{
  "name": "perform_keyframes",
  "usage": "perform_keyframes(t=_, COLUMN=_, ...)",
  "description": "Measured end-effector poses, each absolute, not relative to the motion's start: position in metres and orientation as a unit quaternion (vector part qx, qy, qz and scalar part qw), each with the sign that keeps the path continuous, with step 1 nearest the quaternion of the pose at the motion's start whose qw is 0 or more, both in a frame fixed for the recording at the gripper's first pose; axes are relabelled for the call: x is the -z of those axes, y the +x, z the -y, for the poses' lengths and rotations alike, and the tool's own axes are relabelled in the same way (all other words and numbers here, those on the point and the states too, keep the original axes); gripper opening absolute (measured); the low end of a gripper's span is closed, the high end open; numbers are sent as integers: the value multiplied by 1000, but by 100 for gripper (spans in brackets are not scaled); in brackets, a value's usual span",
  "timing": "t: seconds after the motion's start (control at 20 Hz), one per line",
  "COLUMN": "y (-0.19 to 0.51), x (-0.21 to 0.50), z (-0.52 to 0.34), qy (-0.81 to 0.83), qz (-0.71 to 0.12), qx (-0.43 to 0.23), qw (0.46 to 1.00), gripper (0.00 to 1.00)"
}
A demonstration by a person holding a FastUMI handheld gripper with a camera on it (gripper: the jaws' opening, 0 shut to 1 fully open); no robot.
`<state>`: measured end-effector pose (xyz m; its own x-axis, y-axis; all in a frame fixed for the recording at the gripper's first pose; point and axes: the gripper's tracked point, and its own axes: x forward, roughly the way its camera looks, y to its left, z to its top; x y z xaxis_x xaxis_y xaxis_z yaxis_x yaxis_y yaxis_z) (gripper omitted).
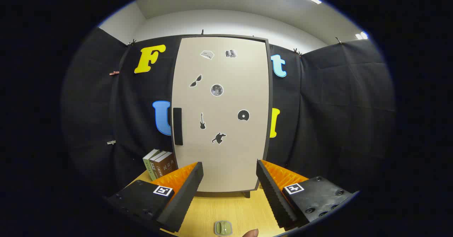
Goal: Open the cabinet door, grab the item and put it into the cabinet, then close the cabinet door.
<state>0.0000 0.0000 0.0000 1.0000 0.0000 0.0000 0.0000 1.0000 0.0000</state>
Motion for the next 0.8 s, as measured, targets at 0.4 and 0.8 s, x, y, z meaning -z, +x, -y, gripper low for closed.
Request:
perform_keyframes(t=0.4, y=-5, x=-5, z=-1, qy=-2, qz=7, qx=5, qw=1000, gripper=98)
perform_keyframes(t=0.8, y=-10, x=-12, z=-9, qy=-5, qz=11, qx=1, qw=1000, gripper=98)
